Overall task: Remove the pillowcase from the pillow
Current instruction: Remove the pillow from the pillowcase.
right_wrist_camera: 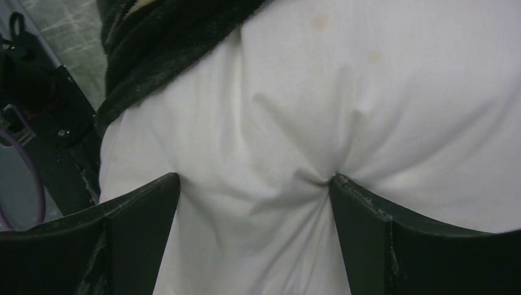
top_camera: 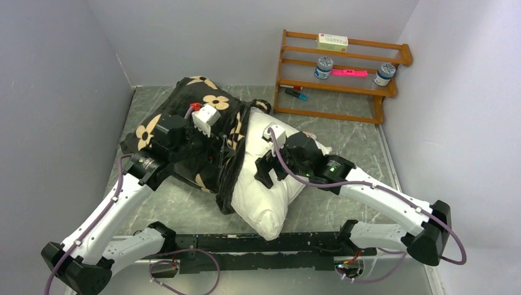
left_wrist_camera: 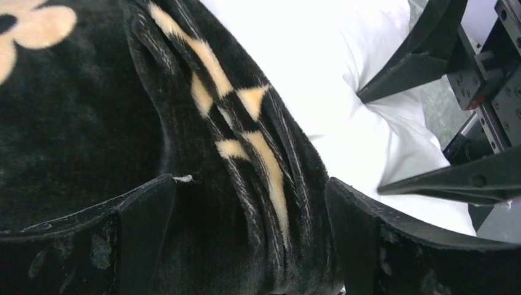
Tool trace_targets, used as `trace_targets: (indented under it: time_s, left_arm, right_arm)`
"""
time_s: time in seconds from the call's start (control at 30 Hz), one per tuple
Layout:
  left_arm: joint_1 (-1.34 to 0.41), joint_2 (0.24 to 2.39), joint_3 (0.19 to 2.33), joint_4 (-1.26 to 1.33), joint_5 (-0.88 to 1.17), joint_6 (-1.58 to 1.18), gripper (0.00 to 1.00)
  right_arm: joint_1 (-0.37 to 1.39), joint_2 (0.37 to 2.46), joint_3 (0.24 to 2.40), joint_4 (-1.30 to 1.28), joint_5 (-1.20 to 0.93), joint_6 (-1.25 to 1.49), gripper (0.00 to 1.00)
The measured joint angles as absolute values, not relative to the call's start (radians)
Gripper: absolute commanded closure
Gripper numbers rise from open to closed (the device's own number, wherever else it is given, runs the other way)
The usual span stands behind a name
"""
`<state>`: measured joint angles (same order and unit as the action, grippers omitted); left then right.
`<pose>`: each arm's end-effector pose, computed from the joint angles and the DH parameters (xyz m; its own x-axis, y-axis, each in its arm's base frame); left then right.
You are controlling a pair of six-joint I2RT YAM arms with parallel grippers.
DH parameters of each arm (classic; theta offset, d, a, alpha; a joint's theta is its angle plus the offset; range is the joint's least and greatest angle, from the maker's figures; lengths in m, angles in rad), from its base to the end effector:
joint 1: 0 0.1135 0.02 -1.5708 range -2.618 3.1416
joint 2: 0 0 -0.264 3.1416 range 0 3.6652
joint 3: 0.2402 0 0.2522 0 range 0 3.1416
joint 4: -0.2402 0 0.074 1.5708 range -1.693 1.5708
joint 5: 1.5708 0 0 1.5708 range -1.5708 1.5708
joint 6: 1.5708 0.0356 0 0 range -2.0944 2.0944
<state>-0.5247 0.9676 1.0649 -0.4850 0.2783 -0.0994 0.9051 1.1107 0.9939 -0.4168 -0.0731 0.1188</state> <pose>0.1755 -0.1129 0.3735 -0.3952 0.1185 -0.9109 0.6659 0.7201 -0.1952 0.1507 0.1961 0.3254 -0.4095 -0.3301 -0.8505 -0.7802 0.6099 0.1389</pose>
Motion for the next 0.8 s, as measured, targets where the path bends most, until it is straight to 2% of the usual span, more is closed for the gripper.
trace_targets:
  time_s: [0.1,0.23,0.3,0.47,0.57,0.67,0.8]
  left_arm:
    - [-0.539,0.976,1.044,-0.483,0.284,-0.099,0.04]
    - [-0.585,1.010,1.026,-0.474,0.266,-0.099,0.04]
    - [-0.620,1.030,1.020,-0.470,0.237,-0.099,0.04]
    - [-0.697,1.063,1.018,-0.467,0.109,-0.099,0.05]
    - [-0.722,1.080,1.019,-0.467,0.013,-0.104,0.10]
    - [-0.731,1.106,1.019,-0.467,-0.080,-0.131,0.21]
    - [-0.738,1.123,1.020,-0.452,-0.166,-0.167,0.47]
  right_arm:
    - [0.905,1.142,0.994,-0.417,-0.047,0.120,0.41]
    - [0.905,1.164,0.994,-0.416,-0.025,0.121,0.85]
    - [0.905,1.166,0.993,-0.413,-0.024,0.126,1.00]
    - [0.907,1.166,0.986,-0.404,-0.004,0.134,1.00]
    - [0.910,1.161,0.978,-0.393,0.012,0.140,1.00]
    - [0.915,1.147,0.967,-0.382,0.043,0.149,1.00]
    - [0.916,1.127,0.953,-0.366,0.094,0.166,1.00]
